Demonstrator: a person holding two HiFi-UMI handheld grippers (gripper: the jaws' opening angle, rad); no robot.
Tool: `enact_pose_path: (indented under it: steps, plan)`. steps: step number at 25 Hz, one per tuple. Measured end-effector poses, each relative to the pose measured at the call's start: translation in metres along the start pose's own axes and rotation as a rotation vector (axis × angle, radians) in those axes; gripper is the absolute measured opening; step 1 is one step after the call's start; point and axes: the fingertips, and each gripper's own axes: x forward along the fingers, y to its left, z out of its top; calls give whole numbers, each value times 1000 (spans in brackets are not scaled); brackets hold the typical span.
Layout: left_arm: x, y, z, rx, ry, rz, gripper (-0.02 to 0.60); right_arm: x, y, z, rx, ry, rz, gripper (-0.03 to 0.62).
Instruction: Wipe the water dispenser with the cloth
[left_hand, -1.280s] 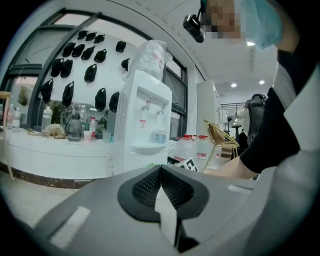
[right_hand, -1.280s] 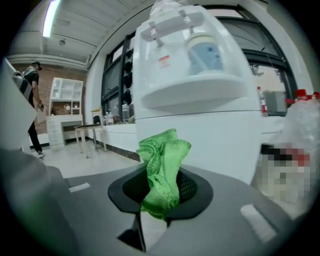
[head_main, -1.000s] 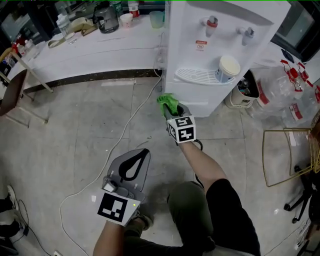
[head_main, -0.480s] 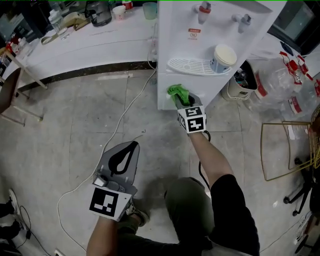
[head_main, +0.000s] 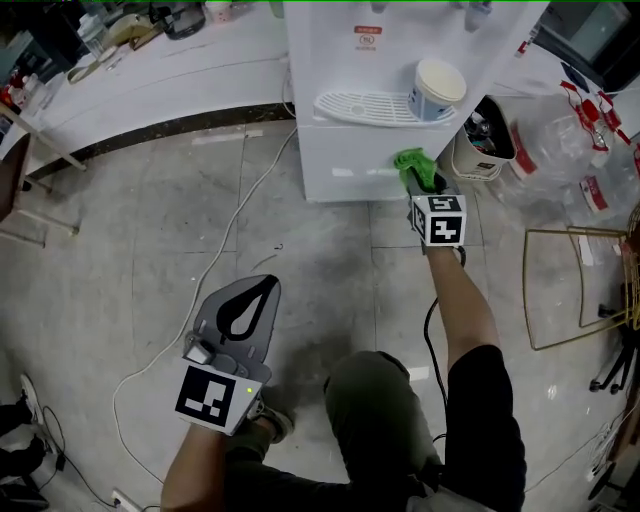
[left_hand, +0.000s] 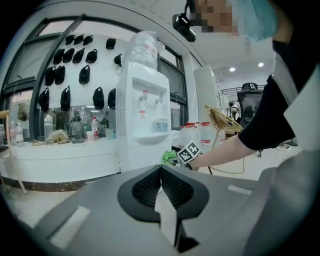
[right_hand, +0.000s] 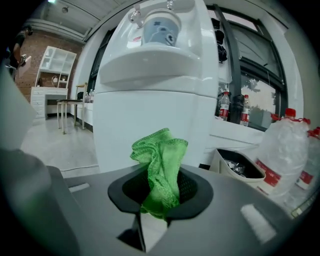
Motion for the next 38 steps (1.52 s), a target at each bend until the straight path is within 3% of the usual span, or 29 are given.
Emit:
enact_pose_path:
  steps: [7, 13, 16, 21, 26, 31, 38]
  plan:
    - [-5, -1, -3, -4, 6, 7, 3, -4, -33, -8, 21, 34, -50, 95]
    - [-10, 0, -1, -12, -4, 17, 3, -16, -61, -24, 67, 73, -157, 94]
    - [-11, 2, 0, -17, -5, 22, 3, -20, -18, -30, 22, 61, -68, 92]
    - [-16, 7, 5, -4, -28, 42, 3, -4, 90, -20, -18, 22, 141, 94]
    - [-26, 10, 4, -6, -25, 58, 3, 28, 181, -7, -61, 40, 275, 94]
    - [-39, 16, -1, -17, -13, 79, 3, 59, 215, -8, -109, 90, 267, 94]
    - [-45, 22, -16, -28, 28, 95, 3, 76, 207, -14, -114, 99, 246, 94]
